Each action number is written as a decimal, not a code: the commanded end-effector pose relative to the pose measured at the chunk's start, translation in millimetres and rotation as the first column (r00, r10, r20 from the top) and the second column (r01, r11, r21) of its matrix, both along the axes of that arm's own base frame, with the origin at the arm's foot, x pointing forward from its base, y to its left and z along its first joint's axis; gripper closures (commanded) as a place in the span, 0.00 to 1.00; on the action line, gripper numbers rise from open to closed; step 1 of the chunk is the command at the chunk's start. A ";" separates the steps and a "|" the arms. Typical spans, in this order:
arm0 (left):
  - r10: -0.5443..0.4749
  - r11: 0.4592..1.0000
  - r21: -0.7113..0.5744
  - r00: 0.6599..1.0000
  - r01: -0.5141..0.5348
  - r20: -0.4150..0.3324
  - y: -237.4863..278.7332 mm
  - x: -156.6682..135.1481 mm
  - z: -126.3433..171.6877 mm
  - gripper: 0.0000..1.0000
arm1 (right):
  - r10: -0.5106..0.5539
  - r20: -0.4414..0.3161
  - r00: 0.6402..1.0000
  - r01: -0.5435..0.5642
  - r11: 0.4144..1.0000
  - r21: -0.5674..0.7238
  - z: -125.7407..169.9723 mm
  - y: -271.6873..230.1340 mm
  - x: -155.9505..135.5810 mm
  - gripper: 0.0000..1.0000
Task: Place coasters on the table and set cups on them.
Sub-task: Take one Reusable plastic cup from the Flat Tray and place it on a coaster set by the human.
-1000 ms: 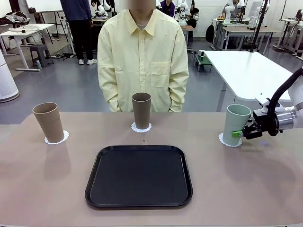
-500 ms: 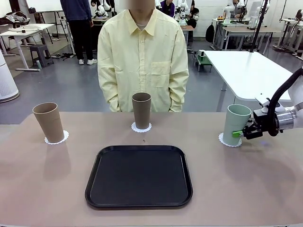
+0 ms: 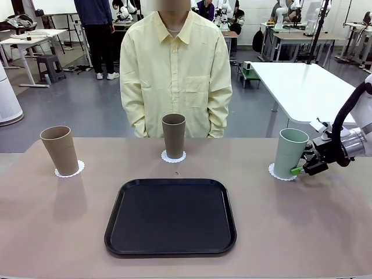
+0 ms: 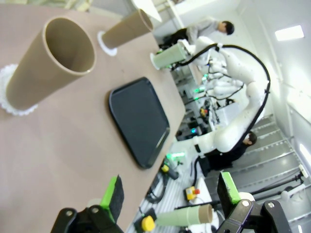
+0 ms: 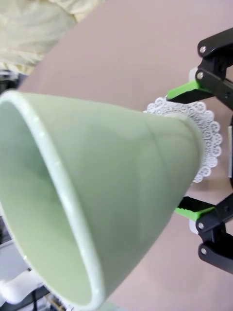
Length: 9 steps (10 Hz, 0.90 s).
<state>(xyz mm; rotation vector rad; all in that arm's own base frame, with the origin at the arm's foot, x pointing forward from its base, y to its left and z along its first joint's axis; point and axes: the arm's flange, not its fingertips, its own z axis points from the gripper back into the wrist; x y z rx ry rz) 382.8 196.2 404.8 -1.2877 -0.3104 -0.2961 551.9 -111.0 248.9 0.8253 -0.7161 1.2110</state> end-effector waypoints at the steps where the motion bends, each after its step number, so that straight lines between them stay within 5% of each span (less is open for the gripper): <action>1: -0.004 1.000 -0.004 1.000 0.004 0.007 1.3 -1.8 1.9 0.00 | -0.032 -0.032 0.999 0.029 0.994 -0.102 12.3 0.4 -9.6 0.00; 5: -0.004 1.000 -0.004 1.000 0.004 0.007 1.3 -1.8 1.9 0.00 | -0.159 -0.059 0.986 0.136 0.947 -0.290 38.3 -23.7 -31.0 0.00; 6: -0.004 1.000 -0.004 1.000 0.004 0.007 1.3 -1.8 1.9 0.00 | -0.265 -0.058 0.963 0.228 0.907 -0.354 53.1 -26.7 -39.8 0.00; 8: -0.004 1.000 -0.004 1.000 0.004 0.007 1.3 -1.8 1.9 0.00 | -0.481 -0.099 0.871 0.408 0.822 -0.397 103.4 -16.4 -62.6 0.00; 9: -0.004 1.000 -0.004 1.000 0.004 0.007 1.3 -1.8 1.9 0.00 | -0.605 -0.144 0.783 0.487 0.740 -0.464 127.2 -7.9 -70.2 0.00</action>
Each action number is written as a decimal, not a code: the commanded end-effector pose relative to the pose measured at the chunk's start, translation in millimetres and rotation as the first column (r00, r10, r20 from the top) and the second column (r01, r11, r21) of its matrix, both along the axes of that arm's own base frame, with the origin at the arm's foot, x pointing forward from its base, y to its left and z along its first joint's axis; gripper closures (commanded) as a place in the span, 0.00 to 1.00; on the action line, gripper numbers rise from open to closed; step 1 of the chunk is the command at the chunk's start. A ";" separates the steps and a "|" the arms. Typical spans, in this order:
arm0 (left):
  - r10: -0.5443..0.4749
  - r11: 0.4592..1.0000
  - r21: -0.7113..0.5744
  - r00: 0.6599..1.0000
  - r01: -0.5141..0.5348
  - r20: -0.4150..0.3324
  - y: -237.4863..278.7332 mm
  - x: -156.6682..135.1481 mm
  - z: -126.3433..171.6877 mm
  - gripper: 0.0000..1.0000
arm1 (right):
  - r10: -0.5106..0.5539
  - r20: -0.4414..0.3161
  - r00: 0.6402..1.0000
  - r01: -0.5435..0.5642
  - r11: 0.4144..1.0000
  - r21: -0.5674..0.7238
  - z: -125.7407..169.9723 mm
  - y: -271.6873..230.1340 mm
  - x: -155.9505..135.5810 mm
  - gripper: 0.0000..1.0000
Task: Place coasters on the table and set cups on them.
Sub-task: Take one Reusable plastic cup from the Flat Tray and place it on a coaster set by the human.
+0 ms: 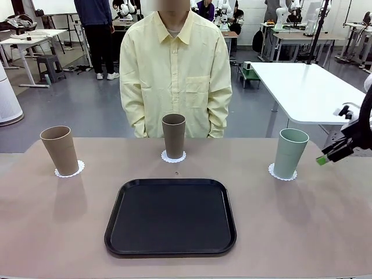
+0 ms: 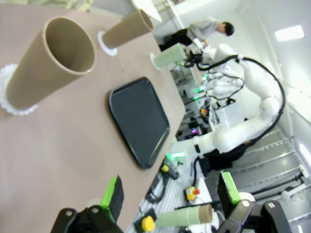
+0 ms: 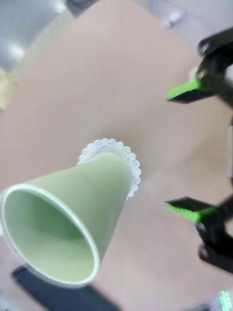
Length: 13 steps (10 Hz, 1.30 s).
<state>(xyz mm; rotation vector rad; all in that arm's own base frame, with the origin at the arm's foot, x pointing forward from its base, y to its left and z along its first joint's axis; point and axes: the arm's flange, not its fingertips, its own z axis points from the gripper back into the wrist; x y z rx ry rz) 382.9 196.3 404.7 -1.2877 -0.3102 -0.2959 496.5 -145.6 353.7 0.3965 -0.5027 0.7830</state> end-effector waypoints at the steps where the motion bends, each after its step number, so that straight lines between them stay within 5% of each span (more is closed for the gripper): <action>1: -0.004 1.000 -0.004 1.000 0.004 0.008 1.2 -1.9 2.0 0.00 | -0.219 -0.174 0.960 0.208 0.975 -0.080 45.2 33.3 -20.3 0.00; 6: -0.004 1.000 -0.004 1.000 0.004 0.008 1.2 -1.9 2.0 0.00 | -0.377 -0.292 0.879 0.303 0.914 -0.269 140.2 92.8 -45.8 0.00; 9: -0.004 1.000 -0.004 1.000 0.004 0.008 1.2 -1.9 2.0 0.00 | -0.477 -0.272 0.836 0.375 0.857 -0.353 155.0 118.6 -54.7 0.00; 13: -0.004 1.000 -0.004 1.000 0.004 0.008 1.2 -1.9 2.0 0.00 | -0.428 -0.277 0.860 0.347 0.889 -0.298 157.7 115.4 -54.5 0.00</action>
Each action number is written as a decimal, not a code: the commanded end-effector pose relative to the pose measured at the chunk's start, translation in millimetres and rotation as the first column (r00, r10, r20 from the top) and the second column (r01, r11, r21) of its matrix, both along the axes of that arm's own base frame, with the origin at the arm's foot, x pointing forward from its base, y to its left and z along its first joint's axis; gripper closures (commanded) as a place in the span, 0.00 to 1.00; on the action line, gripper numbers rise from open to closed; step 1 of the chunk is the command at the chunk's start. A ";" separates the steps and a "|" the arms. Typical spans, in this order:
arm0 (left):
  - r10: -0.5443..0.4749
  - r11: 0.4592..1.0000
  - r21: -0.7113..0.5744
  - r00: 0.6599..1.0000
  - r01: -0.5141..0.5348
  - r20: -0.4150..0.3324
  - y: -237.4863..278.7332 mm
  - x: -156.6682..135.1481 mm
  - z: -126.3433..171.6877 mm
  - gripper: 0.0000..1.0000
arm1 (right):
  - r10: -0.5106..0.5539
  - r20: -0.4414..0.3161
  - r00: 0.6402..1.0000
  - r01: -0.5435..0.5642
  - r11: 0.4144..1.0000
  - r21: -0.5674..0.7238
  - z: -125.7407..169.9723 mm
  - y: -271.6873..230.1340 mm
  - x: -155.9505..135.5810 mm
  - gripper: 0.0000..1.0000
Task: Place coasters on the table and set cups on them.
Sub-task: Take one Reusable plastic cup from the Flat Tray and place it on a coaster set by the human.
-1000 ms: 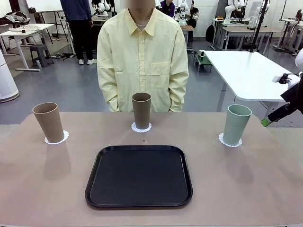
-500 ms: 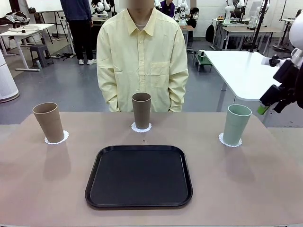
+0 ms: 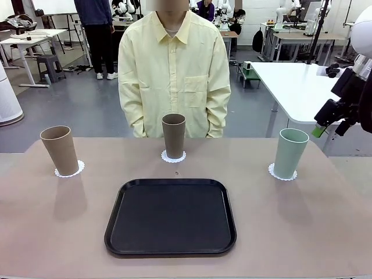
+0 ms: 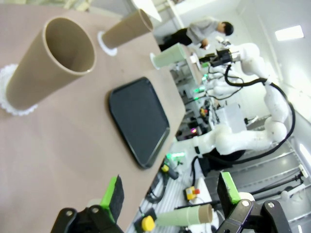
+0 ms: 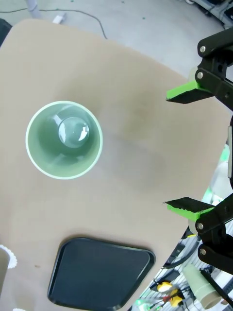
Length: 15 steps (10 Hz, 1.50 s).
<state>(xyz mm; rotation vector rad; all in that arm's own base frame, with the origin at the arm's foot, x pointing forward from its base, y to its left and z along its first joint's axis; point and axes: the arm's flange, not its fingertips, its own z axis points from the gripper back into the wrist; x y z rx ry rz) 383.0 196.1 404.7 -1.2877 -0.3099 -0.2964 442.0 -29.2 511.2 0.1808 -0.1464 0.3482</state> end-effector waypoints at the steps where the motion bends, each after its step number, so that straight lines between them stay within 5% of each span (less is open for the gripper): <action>1: -0.003 1.000 -0.004 1.000 0.003 0.008 1.4 -2.0 1.9 0.00 | 0.011 0.006 1.000 -0.011 1.000 0.004 0.1 -1.0 0.0 0.00; 13: -0.003 1.000 -0.004 1.000 0.003 0.008 1.4 -2.0 1.9 0.00 | 0.002 0.000 1.000 -0.002 1.000 0.004 0.1 -0.2 0.1 0.00; 15: -0.003 1.000 -0.004 1.000 0.003 0.008 1.4 -2.0 1.9 0.00 | -0.106 -0.037 0.994 0.111 0.972 0.205 26.8 -46.8 -7.7 0.00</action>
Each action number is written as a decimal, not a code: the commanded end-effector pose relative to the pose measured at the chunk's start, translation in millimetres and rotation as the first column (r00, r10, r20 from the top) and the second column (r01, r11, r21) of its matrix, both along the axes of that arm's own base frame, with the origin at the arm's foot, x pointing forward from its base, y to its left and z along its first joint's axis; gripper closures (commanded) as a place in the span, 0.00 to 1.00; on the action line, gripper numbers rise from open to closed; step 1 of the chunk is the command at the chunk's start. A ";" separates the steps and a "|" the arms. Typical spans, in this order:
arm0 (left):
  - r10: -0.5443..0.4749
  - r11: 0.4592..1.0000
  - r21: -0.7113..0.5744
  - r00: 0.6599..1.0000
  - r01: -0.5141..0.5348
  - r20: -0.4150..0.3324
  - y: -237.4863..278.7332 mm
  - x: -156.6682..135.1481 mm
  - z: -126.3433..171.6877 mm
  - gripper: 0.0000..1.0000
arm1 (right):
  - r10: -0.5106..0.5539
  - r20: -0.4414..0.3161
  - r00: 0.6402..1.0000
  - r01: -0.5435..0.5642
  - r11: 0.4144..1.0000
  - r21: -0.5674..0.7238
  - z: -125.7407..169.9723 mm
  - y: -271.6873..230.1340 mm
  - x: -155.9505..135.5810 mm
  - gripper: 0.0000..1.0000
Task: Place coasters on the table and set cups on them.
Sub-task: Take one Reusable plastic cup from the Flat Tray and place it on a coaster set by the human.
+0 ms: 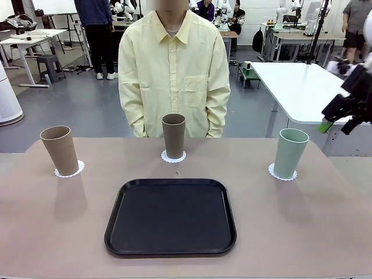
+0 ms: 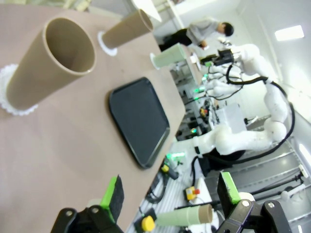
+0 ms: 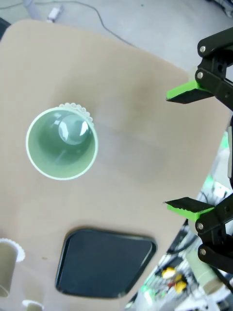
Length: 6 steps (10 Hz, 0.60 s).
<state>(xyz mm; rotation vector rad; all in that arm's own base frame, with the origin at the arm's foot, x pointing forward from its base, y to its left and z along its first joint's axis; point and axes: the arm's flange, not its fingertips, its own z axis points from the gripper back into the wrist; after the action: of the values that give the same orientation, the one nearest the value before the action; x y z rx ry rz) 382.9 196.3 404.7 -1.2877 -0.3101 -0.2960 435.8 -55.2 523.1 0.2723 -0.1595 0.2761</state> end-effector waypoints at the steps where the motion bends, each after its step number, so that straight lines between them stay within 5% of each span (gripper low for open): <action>1: -0.004 1.000 -0.004 1.000 0.004 0.008 1.2 -1.9 1.9 0.00 | -0.071 -0.061 0.996 0.083 0.973 0.216 20.9 -48.2 3.3 0.00; 3: -0.004 1.000 -0.004 1.000 0.004 0.008 1.2 -1.9 1.9 0.00 | -0.094 -0.171 0.981 0.155 0.910 0.386 15.9 -102.6 17.5 0.00; 6: -0.004 1.000 -0.004 1.000 0.004 0.008 1.2 -1.9 1.9 0.00 | -0.017 -0.168 0.986 0.119 0.773 0.623 -2.1 -163.3 2.9 0.00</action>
<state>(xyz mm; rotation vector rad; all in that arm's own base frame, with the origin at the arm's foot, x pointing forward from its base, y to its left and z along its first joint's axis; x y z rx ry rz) 382.7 196.7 404.7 -1.2874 -0.3107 -0.2952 432.9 -203.3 520.4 0.8793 -0.1159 0.0944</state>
